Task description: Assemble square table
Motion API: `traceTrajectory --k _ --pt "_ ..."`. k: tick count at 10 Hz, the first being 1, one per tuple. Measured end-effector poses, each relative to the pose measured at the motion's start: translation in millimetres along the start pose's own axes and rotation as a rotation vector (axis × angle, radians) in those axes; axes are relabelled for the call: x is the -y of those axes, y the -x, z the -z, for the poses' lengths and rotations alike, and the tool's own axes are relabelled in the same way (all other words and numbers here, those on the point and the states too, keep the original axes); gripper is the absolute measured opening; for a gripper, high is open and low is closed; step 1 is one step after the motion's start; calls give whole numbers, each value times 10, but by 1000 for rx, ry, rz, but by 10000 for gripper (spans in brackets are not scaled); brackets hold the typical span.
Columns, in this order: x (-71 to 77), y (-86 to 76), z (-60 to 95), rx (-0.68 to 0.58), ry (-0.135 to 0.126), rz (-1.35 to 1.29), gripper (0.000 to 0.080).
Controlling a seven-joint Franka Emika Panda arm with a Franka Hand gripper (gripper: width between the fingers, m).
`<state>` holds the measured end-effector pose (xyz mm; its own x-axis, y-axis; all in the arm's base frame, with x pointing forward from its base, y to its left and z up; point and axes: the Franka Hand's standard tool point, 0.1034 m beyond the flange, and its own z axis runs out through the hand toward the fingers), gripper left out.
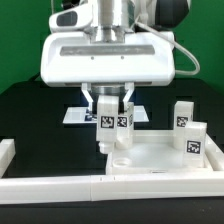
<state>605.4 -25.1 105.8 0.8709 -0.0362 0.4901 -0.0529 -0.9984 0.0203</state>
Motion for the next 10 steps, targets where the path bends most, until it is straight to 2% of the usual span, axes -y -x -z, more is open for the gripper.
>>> traceTrajectory --k 2,7,10 --pt "58 72 -104 11 -2 5 290" --pt "238 42 -146 7 -16 28 290" --pt "300 93 -185 17 -20 38 290"
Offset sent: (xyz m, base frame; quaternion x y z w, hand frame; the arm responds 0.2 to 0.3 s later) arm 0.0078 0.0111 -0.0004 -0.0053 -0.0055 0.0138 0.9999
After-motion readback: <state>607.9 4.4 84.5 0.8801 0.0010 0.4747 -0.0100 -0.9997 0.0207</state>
